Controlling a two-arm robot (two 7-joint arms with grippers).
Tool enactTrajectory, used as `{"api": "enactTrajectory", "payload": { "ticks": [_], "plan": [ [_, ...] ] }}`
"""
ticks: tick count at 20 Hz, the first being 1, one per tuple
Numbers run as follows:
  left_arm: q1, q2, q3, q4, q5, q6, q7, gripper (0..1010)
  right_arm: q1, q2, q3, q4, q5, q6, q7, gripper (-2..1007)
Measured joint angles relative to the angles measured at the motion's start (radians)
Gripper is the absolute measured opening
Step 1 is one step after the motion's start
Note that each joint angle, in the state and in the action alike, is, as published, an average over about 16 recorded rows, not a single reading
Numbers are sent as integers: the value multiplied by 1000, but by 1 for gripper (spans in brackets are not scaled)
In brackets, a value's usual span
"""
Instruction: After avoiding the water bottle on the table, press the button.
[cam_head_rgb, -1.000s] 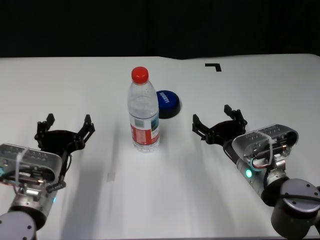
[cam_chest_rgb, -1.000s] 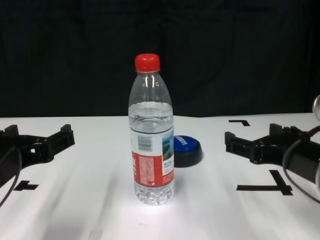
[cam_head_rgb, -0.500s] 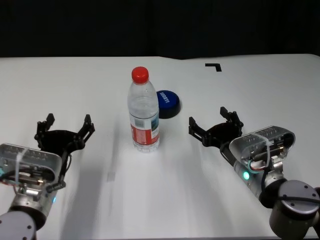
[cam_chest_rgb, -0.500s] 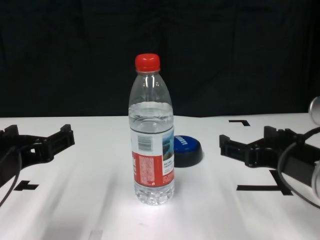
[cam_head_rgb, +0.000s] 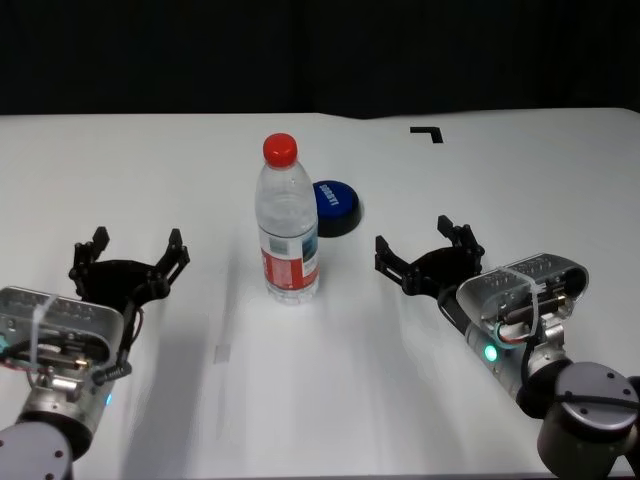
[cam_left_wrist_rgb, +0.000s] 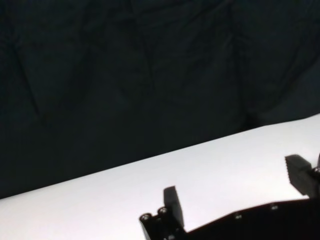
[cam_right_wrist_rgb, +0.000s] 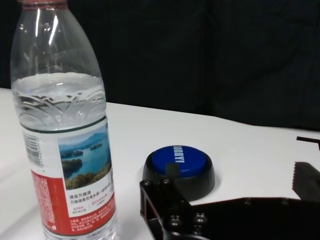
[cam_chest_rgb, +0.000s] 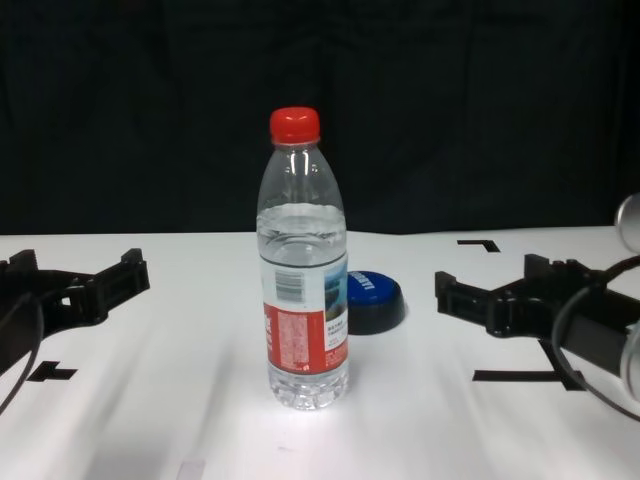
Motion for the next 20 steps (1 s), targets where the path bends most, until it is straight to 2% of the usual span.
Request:
{"api": "enactTrajectory", "payload": {
  "ticks": [20],
  "plan": [
    [0,0,0,0,0,0,0,1003,-18,1,0,-16,2,4,-9,1002]
  ]
}}
